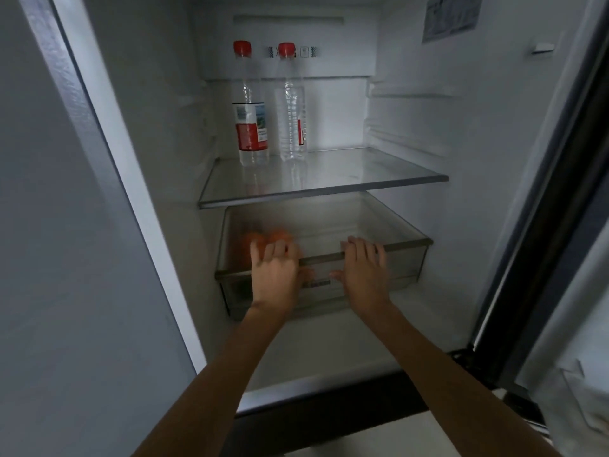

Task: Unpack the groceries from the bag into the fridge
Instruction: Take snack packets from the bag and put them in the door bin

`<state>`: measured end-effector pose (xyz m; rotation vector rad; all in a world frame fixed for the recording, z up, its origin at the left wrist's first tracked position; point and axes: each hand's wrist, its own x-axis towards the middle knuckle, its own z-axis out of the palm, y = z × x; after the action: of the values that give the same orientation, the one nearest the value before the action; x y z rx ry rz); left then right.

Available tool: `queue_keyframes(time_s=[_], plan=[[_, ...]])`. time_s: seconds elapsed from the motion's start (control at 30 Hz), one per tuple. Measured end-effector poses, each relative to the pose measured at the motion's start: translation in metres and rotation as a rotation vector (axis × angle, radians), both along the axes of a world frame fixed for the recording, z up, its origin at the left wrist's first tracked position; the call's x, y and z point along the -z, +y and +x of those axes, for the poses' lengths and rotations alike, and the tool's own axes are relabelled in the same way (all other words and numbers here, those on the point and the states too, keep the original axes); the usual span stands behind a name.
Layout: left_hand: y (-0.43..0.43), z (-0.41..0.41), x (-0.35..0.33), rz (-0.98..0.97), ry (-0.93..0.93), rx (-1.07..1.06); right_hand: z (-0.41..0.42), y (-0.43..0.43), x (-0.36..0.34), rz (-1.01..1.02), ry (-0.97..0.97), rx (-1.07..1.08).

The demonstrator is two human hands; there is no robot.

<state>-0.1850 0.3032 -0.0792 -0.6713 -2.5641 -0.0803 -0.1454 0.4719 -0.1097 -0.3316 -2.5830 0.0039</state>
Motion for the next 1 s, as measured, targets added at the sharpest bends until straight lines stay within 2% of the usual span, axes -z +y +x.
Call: queue_keyframes(time_s=[0.13,0.3,0.43,0.53,0.8,1.0], plan=[[-0.002,-0.005,0.004,0.081,0.041,0.029,-0.001,-0.001,-0.007,0.041,0.026,0.021],[0.003,0.005,0.009,0.107,-0.013,0.047,0.025,-0.011,-0.001,-0.031,0.002,-0.026],[0.014,0.015,0.015,0.236,0.038,0.302,0.062,-0.013,-0.005,-0.246,0.091,-0.092],[0.029,0.035,0.012,0.289,-0.013,0.49,0.096,-0.012,-0.02,-0.361,0.068,0.027],[0.082,0.103,0.01,0.309,-0.377,0.774,0.22,0.017,-0.048,-0.381,-0.128,0.411],[0.122,0.172,0.007,0.205,-0.436,0.972,0.321,0.026,-0.045,-0.488,-0.157,0.662]])
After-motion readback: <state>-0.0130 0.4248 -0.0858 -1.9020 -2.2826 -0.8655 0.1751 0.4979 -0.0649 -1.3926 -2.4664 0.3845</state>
